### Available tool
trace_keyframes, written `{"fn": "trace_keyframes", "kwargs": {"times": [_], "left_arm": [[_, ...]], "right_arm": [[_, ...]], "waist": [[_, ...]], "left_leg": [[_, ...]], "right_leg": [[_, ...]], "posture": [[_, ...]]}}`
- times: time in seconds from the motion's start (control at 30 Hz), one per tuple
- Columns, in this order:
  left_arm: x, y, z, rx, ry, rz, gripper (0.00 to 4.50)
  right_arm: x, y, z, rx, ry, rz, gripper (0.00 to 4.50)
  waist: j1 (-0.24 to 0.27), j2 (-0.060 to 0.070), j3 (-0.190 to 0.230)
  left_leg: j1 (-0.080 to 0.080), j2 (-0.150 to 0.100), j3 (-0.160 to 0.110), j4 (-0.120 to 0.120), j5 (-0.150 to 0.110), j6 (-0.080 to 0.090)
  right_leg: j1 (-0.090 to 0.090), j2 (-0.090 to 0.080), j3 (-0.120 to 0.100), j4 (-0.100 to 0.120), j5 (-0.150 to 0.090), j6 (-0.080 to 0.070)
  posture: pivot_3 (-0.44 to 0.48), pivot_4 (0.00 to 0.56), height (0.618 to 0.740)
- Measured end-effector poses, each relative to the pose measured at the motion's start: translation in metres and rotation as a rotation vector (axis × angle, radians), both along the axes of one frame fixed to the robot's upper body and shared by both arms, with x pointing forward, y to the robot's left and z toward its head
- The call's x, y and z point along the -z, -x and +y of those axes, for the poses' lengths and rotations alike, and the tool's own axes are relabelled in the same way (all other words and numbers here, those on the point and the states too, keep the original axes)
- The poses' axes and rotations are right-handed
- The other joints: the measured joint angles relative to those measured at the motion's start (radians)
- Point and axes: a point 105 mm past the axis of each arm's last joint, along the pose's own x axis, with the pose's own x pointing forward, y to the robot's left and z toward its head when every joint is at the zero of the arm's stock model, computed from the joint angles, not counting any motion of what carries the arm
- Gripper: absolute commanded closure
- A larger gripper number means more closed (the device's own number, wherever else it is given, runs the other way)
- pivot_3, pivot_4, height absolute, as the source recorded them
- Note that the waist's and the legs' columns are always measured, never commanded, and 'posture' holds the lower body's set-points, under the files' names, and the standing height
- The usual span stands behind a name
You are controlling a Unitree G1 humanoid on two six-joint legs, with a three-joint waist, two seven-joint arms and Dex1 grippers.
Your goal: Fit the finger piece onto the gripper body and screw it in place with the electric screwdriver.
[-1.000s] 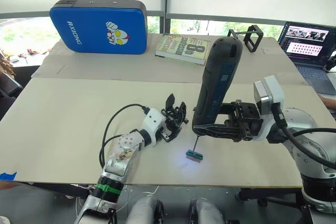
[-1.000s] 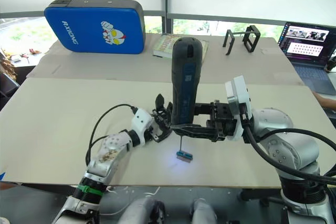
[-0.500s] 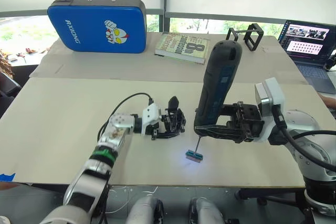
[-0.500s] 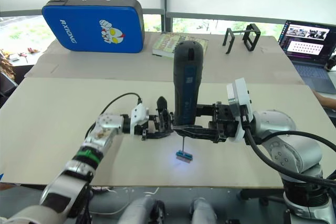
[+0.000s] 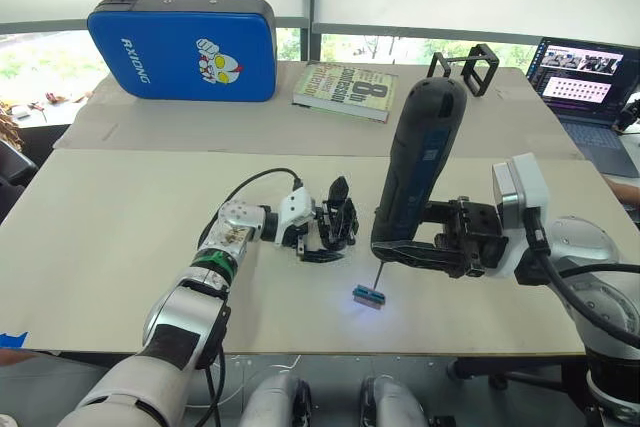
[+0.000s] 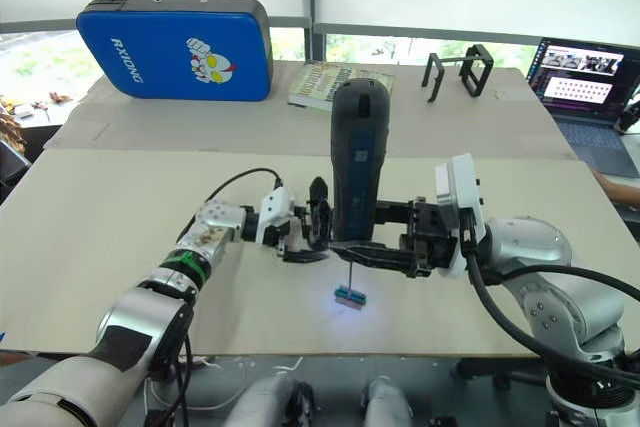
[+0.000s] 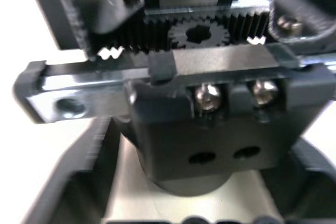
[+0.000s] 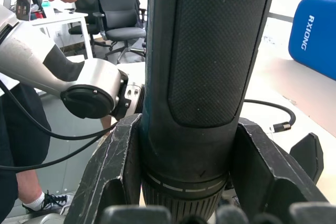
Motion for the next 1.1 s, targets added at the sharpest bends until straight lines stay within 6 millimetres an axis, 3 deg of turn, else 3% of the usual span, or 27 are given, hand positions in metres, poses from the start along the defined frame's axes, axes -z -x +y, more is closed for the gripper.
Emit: {"fn": "trace_keyframes", "kwargs": {"times": [0.17, 0.27, 0.5, 0.73, 0.93, 1.1], "left_arm": [[0.0, -0.001, 0.02, -0.061, 0.009, -0.003, 0.0], [0.001, 0.008, 0.026, -0.079, 0.046, -0.003, 0.0], [0.005, 0.068, 0.056, -0.045, 0.02, 0.066, 0.0], [-0.011, 0.106, 0.037, 0.066, 0.017, 0.072, 0.0], [0.0, 0.109, 0.016, 0.112, 0.003, 0.015, 0.0], [0.006, 0.099, 0.004, 0.131, 0.001, -0.019, 0.0]], "right_arm": [[0.0, 0.0, 0.0, -0.002, -0.001, 0.0, 2.56], [-0.001, -0.003, 0.001, -0.006, -0.013, 0.003, 2.56], [-0.002, -0.006, 0.0, -0.007, -0.025, 0.011, 2.56], [0.002, -0.003, 0.001, -0.031, -0.031, 0.024, 2.56], [0.004, -0.004, 0.003, -0.031, -0.041, 0.025, 2.56], [0.013, -0.004, 0.007, -0.021, -0.043, 0.008, 2.56]], "waist": [[-0.012, 0.0, 0.0], [-0.021, 0.0, 0.0], [-0.037, 0.001, 0.0], [-0.016, 0.001, 0.0], [-0.018, 0.001, 0.0], [-0.017, 0.001, 0.0]], "left_leg": [[0.0, 0.0, 0.0, 0.0, 0.0, 0.0], [0.0, 0.0, 0.0, 0.0, 0.0, 0.0], [0.002, 0.001, 0.0, -0.002, 0.0, -0.001], [0.004, 0.0, 0.0, -0.001, -0.004, -0.009], [0.004, 0.001, 0.0, -0.002, -0.003, -0.009], [0.004, 0.001, 0.0, -0.001, -0.003, -0.009]], "right_leg": [[0.0, 0.0, 0.0, 0.0, 0.0, 0.0], [0.0, 0.0, 0.001, 0.0, 0.0, 0.0], [0.0, 0.0, 0.002, 0.0, -0.001, -0.001], [0.001, 0.0, 0.001, -0.001, -0.001, 0.0], [0.002, 0.005, 0.002, 0.0, -0.001, -0.001], [0.002, 0.005, 0.002, 0.0, -0.001, -0.001]], "posture": [[0.0, 0.15, 0.74], [0.0, 0.15, 0.74], [0.0, 0.15, 0.74], [0.0, 0.15, 0.74], [0.0, 0.15, 0.74], [0.0, 0.15, 0.74]]}}
